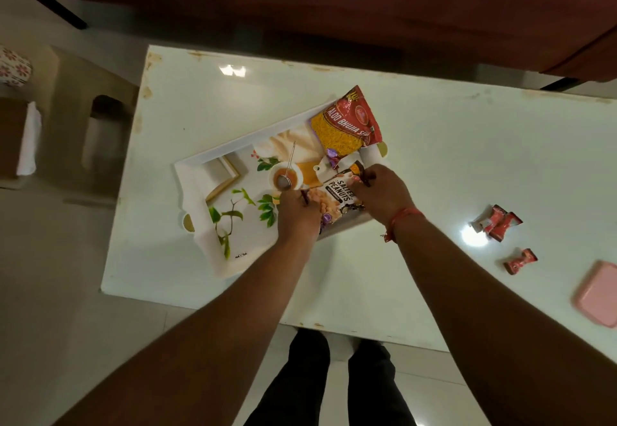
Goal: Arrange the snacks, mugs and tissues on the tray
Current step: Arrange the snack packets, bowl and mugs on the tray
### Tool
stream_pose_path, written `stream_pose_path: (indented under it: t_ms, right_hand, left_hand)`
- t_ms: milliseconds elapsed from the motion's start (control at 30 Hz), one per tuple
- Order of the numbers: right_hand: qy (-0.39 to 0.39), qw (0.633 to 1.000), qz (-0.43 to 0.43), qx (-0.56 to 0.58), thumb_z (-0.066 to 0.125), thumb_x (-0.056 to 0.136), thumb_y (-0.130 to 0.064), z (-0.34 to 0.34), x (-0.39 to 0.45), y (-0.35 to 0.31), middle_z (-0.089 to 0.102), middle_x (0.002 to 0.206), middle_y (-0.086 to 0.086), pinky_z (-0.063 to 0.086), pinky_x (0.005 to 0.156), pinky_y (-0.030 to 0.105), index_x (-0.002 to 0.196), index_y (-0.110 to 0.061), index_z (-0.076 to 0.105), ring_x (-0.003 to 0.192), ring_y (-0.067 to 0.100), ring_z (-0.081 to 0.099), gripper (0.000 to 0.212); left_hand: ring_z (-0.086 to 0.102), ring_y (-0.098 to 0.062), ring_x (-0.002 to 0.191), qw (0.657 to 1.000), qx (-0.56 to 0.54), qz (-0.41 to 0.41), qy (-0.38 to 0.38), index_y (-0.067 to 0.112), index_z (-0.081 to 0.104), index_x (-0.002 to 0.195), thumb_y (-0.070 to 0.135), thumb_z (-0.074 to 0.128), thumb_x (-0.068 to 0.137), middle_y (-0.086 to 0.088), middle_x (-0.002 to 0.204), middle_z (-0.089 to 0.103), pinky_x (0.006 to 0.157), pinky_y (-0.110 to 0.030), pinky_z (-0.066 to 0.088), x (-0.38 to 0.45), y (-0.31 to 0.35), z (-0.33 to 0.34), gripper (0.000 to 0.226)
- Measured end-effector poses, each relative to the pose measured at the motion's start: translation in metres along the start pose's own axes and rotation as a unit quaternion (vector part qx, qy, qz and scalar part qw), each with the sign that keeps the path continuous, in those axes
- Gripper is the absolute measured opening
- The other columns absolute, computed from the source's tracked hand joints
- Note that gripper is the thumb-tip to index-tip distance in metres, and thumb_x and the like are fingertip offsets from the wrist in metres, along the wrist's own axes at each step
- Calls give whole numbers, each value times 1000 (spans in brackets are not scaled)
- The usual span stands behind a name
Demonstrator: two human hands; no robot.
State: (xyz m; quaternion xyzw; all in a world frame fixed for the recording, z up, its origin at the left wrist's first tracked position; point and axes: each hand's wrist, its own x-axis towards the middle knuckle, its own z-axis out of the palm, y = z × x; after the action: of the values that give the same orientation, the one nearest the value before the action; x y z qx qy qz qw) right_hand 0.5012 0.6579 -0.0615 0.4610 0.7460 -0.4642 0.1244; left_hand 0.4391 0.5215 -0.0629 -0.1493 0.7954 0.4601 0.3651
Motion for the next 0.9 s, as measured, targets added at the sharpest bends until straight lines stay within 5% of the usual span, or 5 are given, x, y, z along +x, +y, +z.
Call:
stream_pose_path:
  t_ms: [100, 367, 533, 700, 900]
  right_hand:
    - [10, 1000, -17, -15, 64, 93, -34, -16, 1, 1, 67, 93, 7, 54, 65, 35, 95, -11, 56, 73, 20, 65, 24]
    - [62, 994, -74, -51, 60, 92, -12, -40, 4, 7, 64, 89, 11, 58, 69, 44, 87, -15, 47, 81, 31, 65, 14]
    - [106, 992, -65, -35, 56, 92, -11, -46, 7, 13, 62, 87, 6, 58, 73, 43, 93, -12, 50, 83, 30, 65, 7]
    - [94, 994, -53, -10, 57, 94, -14, -47, 9, 14, 63, 97, 7, 56, 76, 40, 106, -11, 51, 90, 28, 65, 14]
    - [137, 987, -85, -21, 58, 96, -21, -54, 0, 21, 59, 124, 13, 45, 91, 39, 127, -9, 51, 113, 31, 54, 34]
  left_hand:
    - [65, -24, 101, 1000, -4, 1, -7, 22, 43, 133, 2, 52, 95, -6, 106, 66, 88, -44, 57, 3, 0, 3, 44]
    - [65, -18, 93, 995, -88, 40, -7, 21, 51, 112, -7, 50, 84, 0, 103, 62, 65, -28, 58, 3, 21, 46, 40]
    - [69, -29, 98, 997, -35, 58, -22, 18, 56, 91, -4, 59, 79, -13, 110, 68, 81, -50, 60, -1, 17, 61, 25]
    - [69, -25, 99, 993, 30, 106, -48, 11, 64, 107, 5, 61, 85, -8, 108, 71, 85, -48, 58, -3, 6, 66, 23]
    - [54, -29, 123, 993, 60, 96, 21, 22, 52, 137, 19, 55, 96, -12, 137, 51, 100, -47, 50, -7, 5, 57, 41]
